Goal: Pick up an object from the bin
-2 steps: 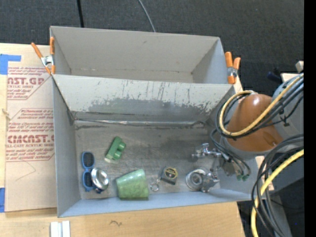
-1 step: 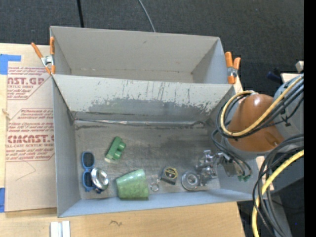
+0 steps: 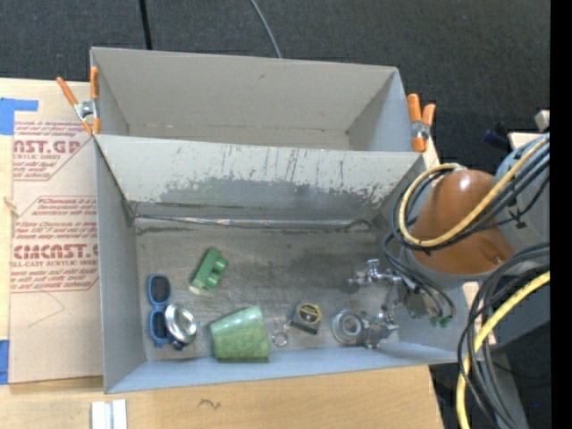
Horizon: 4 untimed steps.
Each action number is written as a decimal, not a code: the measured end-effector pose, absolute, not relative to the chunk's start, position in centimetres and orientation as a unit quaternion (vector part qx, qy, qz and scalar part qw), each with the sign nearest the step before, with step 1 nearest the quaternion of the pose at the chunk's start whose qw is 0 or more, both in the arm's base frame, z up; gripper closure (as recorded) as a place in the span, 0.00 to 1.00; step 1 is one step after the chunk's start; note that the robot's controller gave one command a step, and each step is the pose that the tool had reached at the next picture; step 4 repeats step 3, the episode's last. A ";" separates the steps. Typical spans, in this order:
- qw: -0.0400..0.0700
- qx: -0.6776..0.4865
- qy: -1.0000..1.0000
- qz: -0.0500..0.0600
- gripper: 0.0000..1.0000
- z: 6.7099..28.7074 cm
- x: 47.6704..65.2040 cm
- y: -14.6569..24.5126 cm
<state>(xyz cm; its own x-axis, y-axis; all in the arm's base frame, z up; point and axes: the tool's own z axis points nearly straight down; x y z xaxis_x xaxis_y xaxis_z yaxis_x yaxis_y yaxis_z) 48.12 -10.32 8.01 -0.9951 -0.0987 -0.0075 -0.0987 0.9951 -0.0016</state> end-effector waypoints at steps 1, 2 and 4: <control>0.006 -0.113 0.994 -0.002 0.00 7.2 49.0 -5.0; 0.002 -0.112 0.994 -0.001 1.00 7.3 48.8 -5.2; 0.003 -0.316 0.949 -0.001 1.00 22.7 50.1 -6.9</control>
Offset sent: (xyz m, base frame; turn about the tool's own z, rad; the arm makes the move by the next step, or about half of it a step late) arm 0.0048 0.0522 -0.0101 -0.1255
